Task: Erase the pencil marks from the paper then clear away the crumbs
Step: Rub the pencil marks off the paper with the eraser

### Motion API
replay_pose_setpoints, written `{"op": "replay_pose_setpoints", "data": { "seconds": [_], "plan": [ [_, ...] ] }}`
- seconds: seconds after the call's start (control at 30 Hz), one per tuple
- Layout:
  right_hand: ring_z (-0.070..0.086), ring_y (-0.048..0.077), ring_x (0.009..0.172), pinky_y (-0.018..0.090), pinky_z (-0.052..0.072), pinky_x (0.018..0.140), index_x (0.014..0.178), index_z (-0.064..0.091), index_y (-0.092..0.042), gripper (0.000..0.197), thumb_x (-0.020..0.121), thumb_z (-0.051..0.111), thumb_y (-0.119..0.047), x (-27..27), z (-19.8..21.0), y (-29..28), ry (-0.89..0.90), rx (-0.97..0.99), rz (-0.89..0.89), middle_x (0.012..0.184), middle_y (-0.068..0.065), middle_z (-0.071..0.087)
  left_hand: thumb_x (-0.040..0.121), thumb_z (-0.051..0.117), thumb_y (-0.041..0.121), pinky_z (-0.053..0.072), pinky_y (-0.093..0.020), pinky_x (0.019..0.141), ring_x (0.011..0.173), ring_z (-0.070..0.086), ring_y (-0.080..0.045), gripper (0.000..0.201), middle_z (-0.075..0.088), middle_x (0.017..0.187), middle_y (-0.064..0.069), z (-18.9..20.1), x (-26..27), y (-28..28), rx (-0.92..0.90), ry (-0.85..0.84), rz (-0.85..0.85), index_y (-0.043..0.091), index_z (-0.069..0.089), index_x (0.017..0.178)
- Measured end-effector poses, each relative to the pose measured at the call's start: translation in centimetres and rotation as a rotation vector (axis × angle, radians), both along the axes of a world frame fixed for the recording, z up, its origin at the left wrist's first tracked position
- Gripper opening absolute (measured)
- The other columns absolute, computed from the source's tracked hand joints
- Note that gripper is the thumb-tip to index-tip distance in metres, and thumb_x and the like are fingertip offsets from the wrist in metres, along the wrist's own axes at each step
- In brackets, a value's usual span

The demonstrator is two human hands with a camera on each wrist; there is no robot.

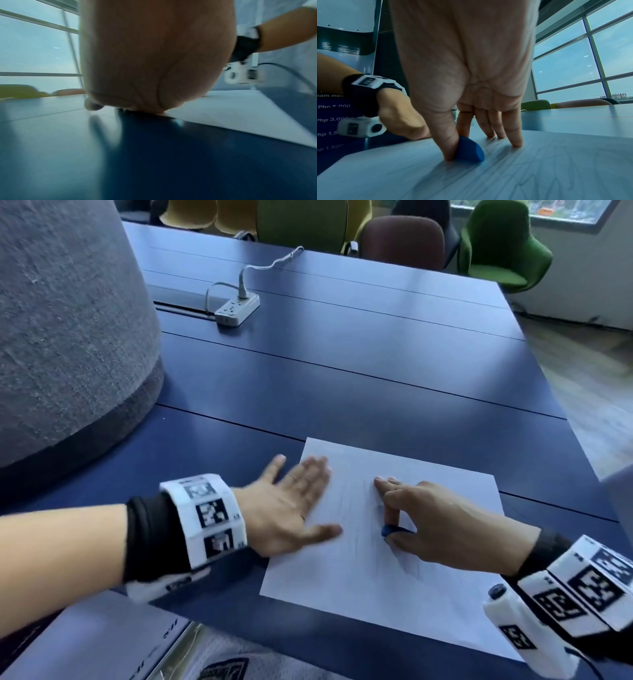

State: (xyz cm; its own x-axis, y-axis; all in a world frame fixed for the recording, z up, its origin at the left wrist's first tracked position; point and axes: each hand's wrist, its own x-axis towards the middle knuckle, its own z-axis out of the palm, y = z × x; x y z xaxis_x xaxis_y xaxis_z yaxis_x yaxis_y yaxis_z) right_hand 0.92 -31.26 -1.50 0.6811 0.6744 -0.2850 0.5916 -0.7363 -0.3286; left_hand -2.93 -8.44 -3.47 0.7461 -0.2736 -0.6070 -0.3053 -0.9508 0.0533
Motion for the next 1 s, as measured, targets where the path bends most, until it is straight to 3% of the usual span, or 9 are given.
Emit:
{"op": "replay_pose_setpoints", "data": {
  "seconds": [0.1,0.27,0.4,0.5,0.57,0.73,0.8,0.9,1.0],
  "plan": [
    [0.057,0.026,0.111,0.039,0.048,0.089,0.080,0.057,-0.018,0.011,0.084,0.065,-0.025,0.0,-0.1,-0.1,0.005,-0.006,-0.007,0.129,0.007,0.055,0.069,-0.007,0.081,-0.020,-0.048,0.116,0.138,-0.040,-0.016,0.106,-0.044,0.149,-0.003,0.9,1.1,1.7,0.080,-0.050,0.101,0.011,-0.034,0.144],
    [0.053,0.027,0.118,0.039,0.046,0.093,0.081,0.058,-0.016,0.011,0.085,0.063,-0.025,-0.1,0.2,0.0,0.007,-0.012,-0.016,0.132,0.009,0.054,0.075,-0.002,0.078,-0.026,-0.041,0.114,0.134,-0.045,-0.008,0.096,-0.047,0.148,0.003,0.4,-2.6,-0.5,-0.072,0.004,-0.211,0.022,-0.034,0.145],
    [0.053,0.028,0.117,0.040,0.046,0.093,0.081,0.057,-0.016,0.010,0.084,0.063,-0.024,0.0,0.1,0.0,0.011,-0.008,-0.016,0.130,0.010,0.054,0.067,-0.011,0.082,-0.022,-0.045,0.116,0.136,-0.042,-0.013,0.104,-0.044,0.149,-0.001,0.2,-0.5,2.0,0.064,-0.063,0.027,0.015,-0.035,0.142],
    [0.053,0.027,0.118,0.039,0.046,0.094,0.081,0.057,-0.015,0.011,0.083,0.064,-0.024,-0.1,0.0,0.0,0.015,0.000,-0.017,0.130,0.010,0.054,0.066,-0.015,0.083,-0.022,-0.047,0.115,0.135,-0.044,-0.014,0.106,-0.046,0.149,-0.003,0.1,-0.7,2.2,0.064,-0.106,-0.051,0.015,-0.035,0.144],
    [0.053,0.027,0.118,0.039,0.046,0.095,0.081,0.057,-0.016,0.011,0.083,0.063,-0.025,-0.2,0.0,-0.1,0.009,0.002,-0.015,0.131,0.010,0.054,0.067,-0.013,0.082,-0.023,-0.046,0.115,0.134,-0.044,-0.009,0.101,-0.045,0.149,0.002,0.0,-2.1,1.3,-0.004,-0.025,-0.124,0.022,-0.035,0.145],
    [0.054,0.028,0.117,0.041,0.046,0.095,0.081,0.059,-0.015,0.012,0.082,0.066,-0.024,-0.1,0.1,0.1,-0.001,-0.011,-0.022,0.130,0.010,0.055,0.056,-0.019,0.088,-0.021,-0.050,0.115,0.138,-0.039,-0.014,0.116,-0.043,0.148,0.000,1.1,0.6,3.4,0.096,-0.068,0.111,0.013,-0.033,0.143],
    [0.054,0.027,0.118,0.040,0.046,0.095,0.081,0.059,-0.016,0.011,0.082,0.066,-0.025,-0.1,0.1,0.1,-0.006,-0.018,-0.023,0.130,0.010,0.055,0.063,-0.013,0.087,-0.019,-0.050,0.116,0.139,-0.038,-0.013,0.112,-0.042,0.151,0.001,1.6,1.2,3.5,0.097,-0.084,0.025,0.016,-0.030,0.147],
    [0.055,0.025,0.117,0.039,0.047,0.093,0.080,0.057,-0.018,0.011,0.081,0.065,-0.025,-0.2,0.2,0.1,-0.010,-0.011,-0.023,0.130,0.008,0.056,0.081,0.012,0.082,-0.010,-0.047,0.120,0.143,-0.031,-0.009,0.101,-0.035,0.156,0.003,2.6,1.5,2.3,0.020,-0.058,-0.093,0.020,-0.020,0.154],
    [0.056,0.024,0.115,0.038,0.047,0.092,0.078,0.055,-0.021,0.011,0.081,0.065,-0.025,-0.3,0.4,0.3,-0.014,-0.019,-0.019,0.127,0.006,0.057,0.086,0.046,0.073,0.013,-0.038,0.121,0.151,0.002,-0.015,0.097,-0.008,0.165,0.000,3.0,3.1,2.0,-0.048,-0.106,-0.068,0.012,0.013,0.155]
  ]
}}
